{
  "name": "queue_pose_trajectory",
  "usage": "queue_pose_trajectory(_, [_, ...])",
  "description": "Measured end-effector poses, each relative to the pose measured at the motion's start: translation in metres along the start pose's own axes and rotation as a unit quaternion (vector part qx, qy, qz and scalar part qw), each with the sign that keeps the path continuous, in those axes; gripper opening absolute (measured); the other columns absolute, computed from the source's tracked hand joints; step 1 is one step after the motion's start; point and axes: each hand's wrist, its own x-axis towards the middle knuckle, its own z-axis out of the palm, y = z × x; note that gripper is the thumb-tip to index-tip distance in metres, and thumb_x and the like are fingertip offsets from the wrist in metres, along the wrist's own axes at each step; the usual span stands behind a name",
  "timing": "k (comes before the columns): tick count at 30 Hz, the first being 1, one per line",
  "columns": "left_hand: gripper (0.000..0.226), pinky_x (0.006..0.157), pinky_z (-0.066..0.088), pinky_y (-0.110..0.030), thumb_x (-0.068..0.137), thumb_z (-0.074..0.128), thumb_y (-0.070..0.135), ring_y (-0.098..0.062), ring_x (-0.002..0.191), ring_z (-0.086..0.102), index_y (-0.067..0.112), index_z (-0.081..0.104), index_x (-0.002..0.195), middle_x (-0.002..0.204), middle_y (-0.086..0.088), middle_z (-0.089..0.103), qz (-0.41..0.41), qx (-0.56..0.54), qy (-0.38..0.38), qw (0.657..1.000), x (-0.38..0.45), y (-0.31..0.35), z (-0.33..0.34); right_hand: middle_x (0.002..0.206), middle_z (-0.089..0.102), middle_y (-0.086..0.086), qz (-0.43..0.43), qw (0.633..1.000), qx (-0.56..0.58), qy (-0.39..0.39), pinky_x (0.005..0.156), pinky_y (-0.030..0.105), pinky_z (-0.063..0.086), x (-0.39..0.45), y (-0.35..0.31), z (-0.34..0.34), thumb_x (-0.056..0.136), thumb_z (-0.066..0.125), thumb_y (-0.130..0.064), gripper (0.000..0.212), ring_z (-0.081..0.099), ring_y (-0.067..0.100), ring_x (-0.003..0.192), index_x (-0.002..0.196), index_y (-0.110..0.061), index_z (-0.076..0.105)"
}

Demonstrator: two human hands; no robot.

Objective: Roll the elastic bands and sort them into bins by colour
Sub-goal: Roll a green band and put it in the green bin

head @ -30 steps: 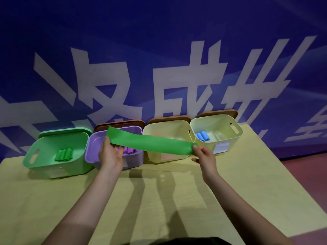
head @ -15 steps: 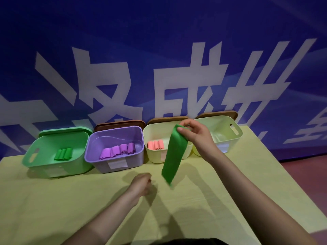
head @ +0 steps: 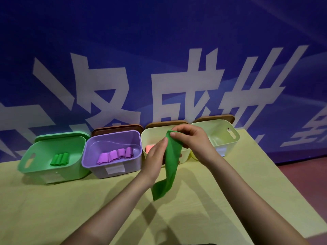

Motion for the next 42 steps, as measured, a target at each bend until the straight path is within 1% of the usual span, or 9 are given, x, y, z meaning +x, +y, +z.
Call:
queue_pose_trajectory(5, [0.026, 0.072, 0.041, -0.035, 0.1, 0.047, 0.026, -0.021, 0.079, 0.052, 0.026, 0.066, 0.082, 0.082, -0.009, 0.059, 0.052, 0.046, 0.053, 0.996, -0.001, -0.003, -0.003, 0.065, 0.062, -0.007, -0.001, 0.999, 0.044, -0.01, 0.056, 0.02, 0.041, -0.004, 0.006, -0.001, 0.086, 0.066, -0.005, 0.01, 0.049, 0.007, 0.058, 0.086, -0.014, 0.071])
queue_pose_trajectory(9, [0.023, 0.074, 0.039, -0.037, 0.099, 0.048, 0.024, -0.021, 0.079, 0.05, 0.018, 0.065, 0.084, 0.084, -0.011, 0.057, 0.048, 0.035, 0.065, 0.996, -0.003, -0.001, -0.004, 0.067, 0.06, -0.001, -0.021, 0.999, 0.034, 0.012, 0.058, 0.023, 0.043, -0.007, 0.011, 0.001, 0.083, 0.065, 0.004, 0.01, 0.05, 0.007, 0.057, 0.088, -0.004, 0.068])
queue_pose_trajectory(12, [0.031, 0.082, 0.045, -0.039, 0.098, 0.05, 0.024, -0.021, 0.088, 0.057, 0.031, 0.07, 0.076, 0.091, -0.012, 0.062, 0.023, 0.028, 0.074, 0.997, -0.004, 0.001, -0.003, 0.078, 0.066, -0.003, -0.111, 0.992, -0.041, 0.035, 0.066, 0.03, 0.051, -0.009, 0.013, 0.002, 0.082, 0.065, 0.007, 0.019, 0.059, 0.011, 0.07, 0.085, -0.011, 0.071])
queue_pose_trajectory(16, [0.028, 0.083, 0.047, -0.037, 0.1, 0.044, 0.016, -0.018, 0.092, 0.062, 0.023, 0.07, 0.091, 0.094, -0.003, 0.069, -0.02, -0.058, 0.087, 0.994, -0.005, 0.006, -0.005, 0.085, 0.067, -0.004, -0.241, 0.952, -0.188, 0.017, 0.068, 0.036, 0.051, -0.007, 0.017, -0.005, 0.083, 0.064, 0.002, 0.021, 0.06, 0.018, 0.079, 0.091, -0.014, 0.075])
queue_pose_trajectory(25, [0.033, 0.088, 0.047, -0.04, 0.101, 0.04, 0.03, -0.02, 0.091, 0.065, 0.016, 0.069, 0.091, 0.088, -0.006, 0.071, -0.026, -0.081, 0.08, 0.993, -0.007, 0.011, -0.006, 0.095, 0.062, -0.003, -0.306, 0.875, -0.37, -0.067, 0.071, 0.031, 0.052, -0.003, 0.015, -0.016, 0.089, 0.059, -0.013, 0.023, 0.06, 0.013, 0.08, 0.107, -0.016, 0.072])
queue_pose_trajectory(28, [0.022, 0.081, 0.045, -0.036, 0.098, 0.049, 0.024, -0.02, 0.089, 0.061, 0.02, 0.069, 0.089, 0.09, -0.006, 0.067, -0.001, -0.033, 0.091, 0.995, -0.008, 0.01, -0.006, 0.095, 0.062, -0.006, -0.281, 0.901, -0.323, -0.079, 0.073, 0.027, 0.051, -0.007, 0.014, -0.014, 0.088, 0.051, -0.021, 0.03, 0.061, 0.011, 0.083, 0.108, -0.017, 0.072])
queue_pose_trajectory(33, [0.021, 0.071, 0.045, -0.034, 0.098, 0.048, 0.021, -0.019, 0.08, 0.057, 0.011, 0.065, 0.09, 0.088, -0.019, 0.064, 0.032, 0.026, 0.091, 0.995, -0.009, 0.011, -0.006, 0.084, 0.065, -0.007, -0.101, 0.987, -0.122, -0.025, 0.075, 0.032, 0.055, -0.012, 0.017, -0.004, 0.091, 0.06, -0.018, 0.021, 0.061, 0.009, 0.08, 0.109, -0.024, 0.068])
queue_pose_trajectory(38, [0.021, 0.061, 0.04, -0.025, 0.098, 0.049, 0.019, -0.012, 0.07, 0.05, 0.003, 0.059, 0.089, 0.08, -0.021, 0.056, 0.086, 0.103, 0.086, 0.987, -0.008, 0.007, -0.005, 0.071, 0.065, -0.014, -0.078, 0.991, -0.109, 0.001, 0.067, 0.023, 0.049, -0.01, 0.02, 0.002, 0.085, 0.069, -0.01, 0.02, 0.057, 0.005, 0.068, 0.079, -0.028, 0.067])
queue_pose_trajectory(42, [0.026, 0.057, 0.038, -0.017, 0.099, 0.048, 0.024, -0.009, 0.069, 0.049, 0.002, 0.06, 0.091, 0.079, -0.012, 0.054, 0.057, 0.099, 0.089, 0.989, -0.003, 0.005, -0.005, 0.067, 0.063, -0.016, -0.099, 0.988, -0.117, 0.029, 0.064, 0.018, 0.046, -0.007, 0.019, 0.004, 0.085, 0.069, -0.007, 0.021, 0.055, 0.002, 0.064, 0.075, -0.025, 0.066])
